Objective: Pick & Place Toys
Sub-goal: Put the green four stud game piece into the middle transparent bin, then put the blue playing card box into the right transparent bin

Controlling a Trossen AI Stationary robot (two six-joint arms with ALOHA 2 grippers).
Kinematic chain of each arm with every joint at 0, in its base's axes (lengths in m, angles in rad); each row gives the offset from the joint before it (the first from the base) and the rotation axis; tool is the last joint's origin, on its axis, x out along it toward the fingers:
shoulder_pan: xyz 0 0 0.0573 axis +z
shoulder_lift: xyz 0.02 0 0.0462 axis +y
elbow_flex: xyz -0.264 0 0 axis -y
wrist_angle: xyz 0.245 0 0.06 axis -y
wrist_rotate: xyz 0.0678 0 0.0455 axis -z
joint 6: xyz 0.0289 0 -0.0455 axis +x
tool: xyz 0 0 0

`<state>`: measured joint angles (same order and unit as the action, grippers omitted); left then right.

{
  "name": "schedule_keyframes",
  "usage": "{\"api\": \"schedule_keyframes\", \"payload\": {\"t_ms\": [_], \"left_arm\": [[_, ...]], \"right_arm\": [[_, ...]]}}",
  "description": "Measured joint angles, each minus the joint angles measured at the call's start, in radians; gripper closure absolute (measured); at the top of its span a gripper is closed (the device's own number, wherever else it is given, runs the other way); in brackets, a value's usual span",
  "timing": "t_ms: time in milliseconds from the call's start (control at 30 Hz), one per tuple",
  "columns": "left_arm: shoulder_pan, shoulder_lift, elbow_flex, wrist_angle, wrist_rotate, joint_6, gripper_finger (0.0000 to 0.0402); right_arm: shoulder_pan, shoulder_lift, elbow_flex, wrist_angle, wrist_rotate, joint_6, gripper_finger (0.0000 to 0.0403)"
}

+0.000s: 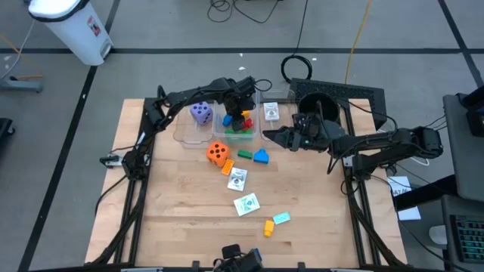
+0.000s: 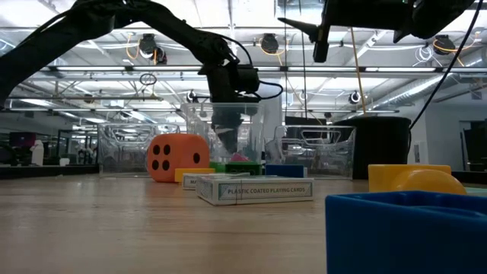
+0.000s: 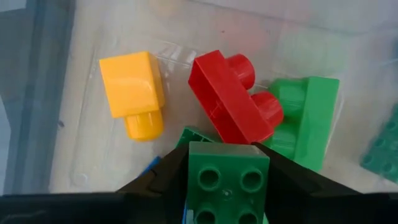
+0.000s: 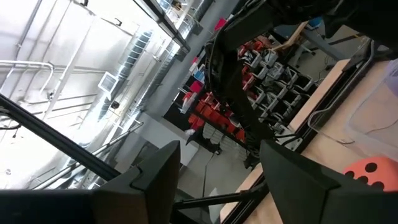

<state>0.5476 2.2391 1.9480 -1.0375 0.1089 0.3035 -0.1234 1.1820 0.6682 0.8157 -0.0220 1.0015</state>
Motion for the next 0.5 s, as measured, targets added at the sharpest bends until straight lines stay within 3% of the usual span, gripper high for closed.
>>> {"api": "schedule_keyframes", "payload": {"t_ms": [233,500], "left_arm": [[0.000,0.000,0.000,0.004,-0.003,0.000,0.0170],[-0.006,0.000,0.053,-0.012,-0.006,-0.056,0.0161]], "right_arm": [[0.000,0.000,0.000,0.003,0.000,0.000,0.0188],[0.000,0.000,0.000,0.003,0.000,0.000,0.0188]]}}
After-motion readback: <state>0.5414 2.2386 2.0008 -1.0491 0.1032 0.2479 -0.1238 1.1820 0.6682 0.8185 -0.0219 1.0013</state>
